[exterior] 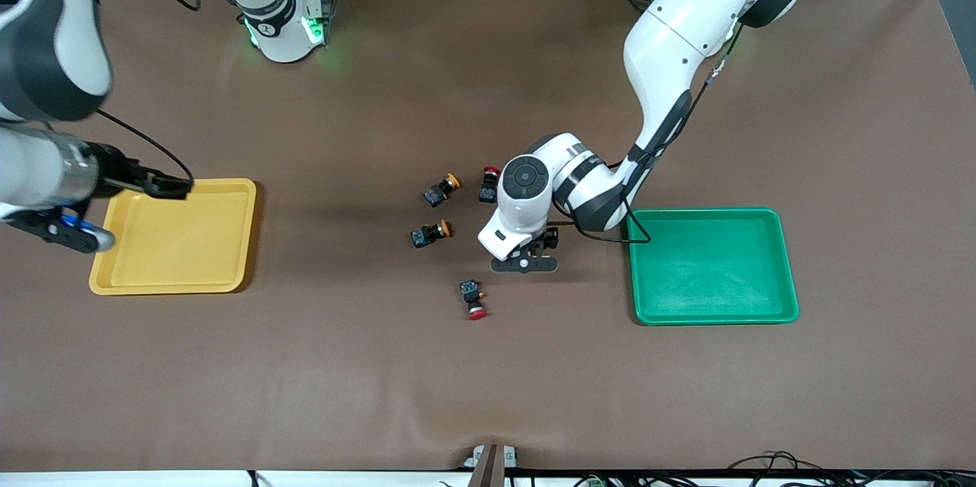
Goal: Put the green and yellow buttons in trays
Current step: 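Grasp the white button with the left gripper while the right gripper reaches out, then carry the white button to the green tray while the right gripper reaches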
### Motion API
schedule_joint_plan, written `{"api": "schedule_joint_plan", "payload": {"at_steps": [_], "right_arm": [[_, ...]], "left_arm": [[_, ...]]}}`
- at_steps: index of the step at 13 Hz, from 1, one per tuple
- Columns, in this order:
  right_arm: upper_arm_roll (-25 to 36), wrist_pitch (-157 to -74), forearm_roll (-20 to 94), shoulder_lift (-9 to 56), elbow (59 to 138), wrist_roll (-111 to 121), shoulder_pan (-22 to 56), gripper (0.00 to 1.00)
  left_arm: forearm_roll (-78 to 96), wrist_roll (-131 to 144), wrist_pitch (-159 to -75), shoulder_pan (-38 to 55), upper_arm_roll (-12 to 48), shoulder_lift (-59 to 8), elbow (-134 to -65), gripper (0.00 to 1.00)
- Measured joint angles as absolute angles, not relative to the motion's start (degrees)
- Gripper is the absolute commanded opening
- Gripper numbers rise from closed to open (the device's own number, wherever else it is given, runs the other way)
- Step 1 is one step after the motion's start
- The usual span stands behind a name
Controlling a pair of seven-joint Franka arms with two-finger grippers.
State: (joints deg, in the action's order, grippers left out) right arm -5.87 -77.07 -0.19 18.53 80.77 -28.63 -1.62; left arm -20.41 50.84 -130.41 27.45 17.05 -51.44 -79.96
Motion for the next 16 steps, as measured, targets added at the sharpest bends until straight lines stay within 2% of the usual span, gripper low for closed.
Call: {"api": "schedule_joint_plan", "payload": {"at_steps": [1, 2, 4, 7, 12, 16], "right_arm": [[-6.0, -78.4, -0.1, 19.7, 80.8, -32.2, -0.1, 1.0], [-6.1, -81.1, 0.1, 21.4, 81.0, -35.4, 1.3, 1.0], [-6.1, -85.9, 1.1, 26.0, 81.2, -40.9, 3.8, 1.0], [-6.2, -88.5, 1.3, 30.3, 81.1, -48.6, 7.7, 1.0], [-6.3, -91.1, 5.2, 35.7, 81.2, -63.1, 13.4, 1.0], [-6.3, -96.8, 5.9, 37.6, 83.0, -74.0, 17.5, 1.0]], "left_arm": [[-20.5, 50.8, -130.4, 27.5, 17.0, -51.4, -79.9, 0.11], [-20.5, 50.8, -130.4, 27.4, 17.0, -51.4, -79.8, 0.0], [-20.5, 50.8, -130.5, 27.4, 17.0, -51.4, -79.4, 0.0], [-20.5, 51.1, -130.4, 26.2, 16.8, -50.6, -78.1, 0.0], [-20.3, 51.2, -128.3, 16.4, 19.1, -43.3, -77.6, 0.0], [-20.3, 51.0, -123.2, 13.9, 19.7, -39.1, -78.2, 0.0]]}}
